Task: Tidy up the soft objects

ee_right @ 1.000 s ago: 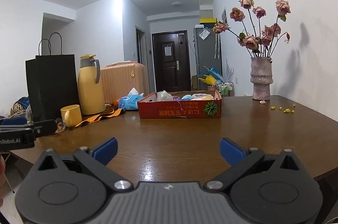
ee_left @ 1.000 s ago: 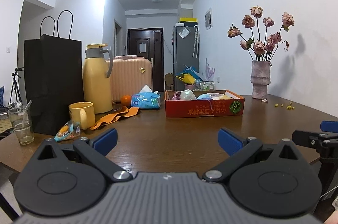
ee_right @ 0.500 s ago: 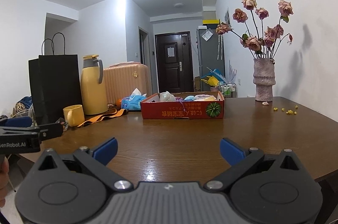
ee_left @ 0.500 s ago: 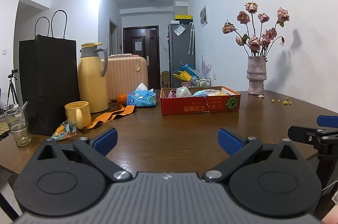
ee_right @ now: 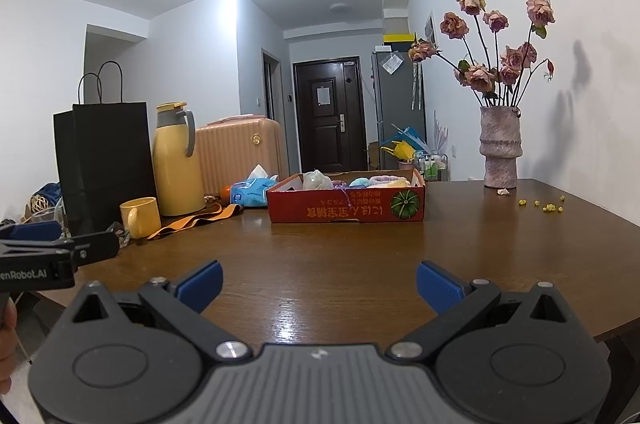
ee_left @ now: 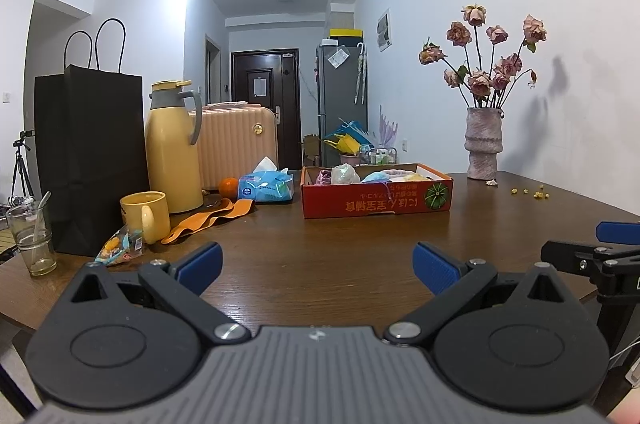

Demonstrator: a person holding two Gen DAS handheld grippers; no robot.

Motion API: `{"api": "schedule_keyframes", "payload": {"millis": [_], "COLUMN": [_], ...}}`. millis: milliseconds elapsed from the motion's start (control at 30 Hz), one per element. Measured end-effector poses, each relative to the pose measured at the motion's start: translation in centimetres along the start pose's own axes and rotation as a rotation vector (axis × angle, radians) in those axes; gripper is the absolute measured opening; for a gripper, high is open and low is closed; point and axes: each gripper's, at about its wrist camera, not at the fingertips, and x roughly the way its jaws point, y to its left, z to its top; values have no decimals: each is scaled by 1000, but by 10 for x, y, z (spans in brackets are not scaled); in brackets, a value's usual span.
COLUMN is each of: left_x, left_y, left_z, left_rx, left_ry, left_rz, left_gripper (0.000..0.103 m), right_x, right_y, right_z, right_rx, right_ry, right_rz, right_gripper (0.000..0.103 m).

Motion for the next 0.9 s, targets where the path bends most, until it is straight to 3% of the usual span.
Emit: {"api": "schedule_keyframes", "payload": {"millis": [900], "left_x": [0], "left_y": [0], "left_z": [0], "left_rx": [-2], "left_ry": [-1], "left_rz": [-11], "left_gripper": [103], "right_x": [-1], "right_y": [1], "right_z": [-2], "right_rx": [4], "right_ry": [-4], "right_rz": [9], "right_gripper": [103]}}
